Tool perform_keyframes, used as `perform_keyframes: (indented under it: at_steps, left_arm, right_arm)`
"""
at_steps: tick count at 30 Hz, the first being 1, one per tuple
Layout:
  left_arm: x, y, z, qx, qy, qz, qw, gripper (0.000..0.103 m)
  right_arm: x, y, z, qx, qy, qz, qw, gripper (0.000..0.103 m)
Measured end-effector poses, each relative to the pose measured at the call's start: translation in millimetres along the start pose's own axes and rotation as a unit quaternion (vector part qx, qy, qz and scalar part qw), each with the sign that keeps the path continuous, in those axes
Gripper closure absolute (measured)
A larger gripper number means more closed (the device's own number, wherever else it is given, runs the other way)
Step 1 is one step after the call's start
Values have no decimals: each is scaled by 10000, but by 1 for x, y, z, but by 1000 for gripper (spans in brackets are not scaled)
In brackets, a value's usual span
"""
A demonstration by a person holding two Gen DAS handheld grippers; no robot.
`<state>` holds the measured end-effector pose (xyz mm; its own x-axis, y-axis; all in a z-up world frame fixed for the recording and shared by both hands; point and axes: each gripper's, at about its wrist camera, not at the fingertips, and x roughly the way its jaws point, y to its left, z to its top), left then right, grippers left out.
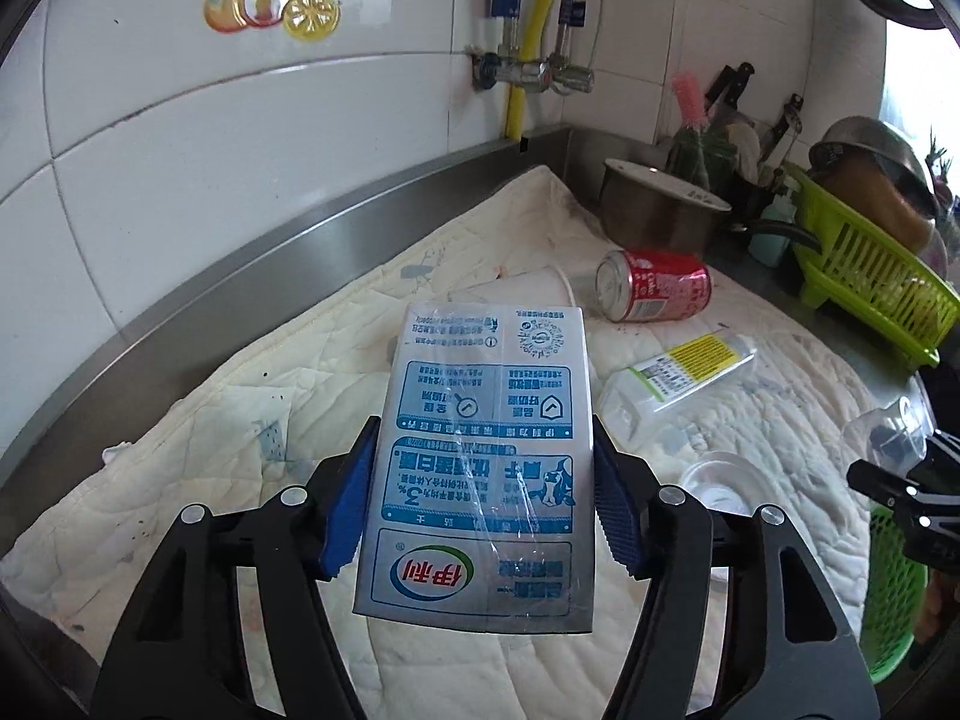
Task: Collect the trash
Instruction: 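Grasp the milk carton with the left tool while the right tool lifts the clear lid, then carry the clear lid with the right tool into the basket while the left tool drops the carton there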
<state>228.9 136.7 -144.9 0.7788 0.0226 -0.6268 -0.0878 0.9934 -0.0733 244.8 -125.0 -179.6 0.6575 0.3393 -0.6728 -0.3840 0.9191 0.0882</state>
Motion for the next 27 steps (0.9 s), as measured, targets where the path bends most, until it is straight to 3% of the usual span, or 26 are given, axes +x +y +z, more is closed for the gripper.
perform_keyframes:
  at_steps: [7, 13, 21, 27]
  left_arm:
    - [-69, -33, 4, -1, -588, -272, 9979, 40]
    - [-110, -66, 3, 106, -864, -633, 9942, 40]
    - [-132, -127, -10, 498, -876, -1189, 9878, 40]
    - [-134, -176, -26, 880, -731, -1619, 9802, 40]
  right_arm:
    - [-61, 1, -16, -21, -367, -173, 9992, 43]
    - [-107, -14, -41, 134, -571, -535, 9968, 43]
    - [-136, -61, -107, 720, -222, -1237, 9895, 43]
    - [-147, -106, -155, 1272, 90, -1742, 9764, 42]
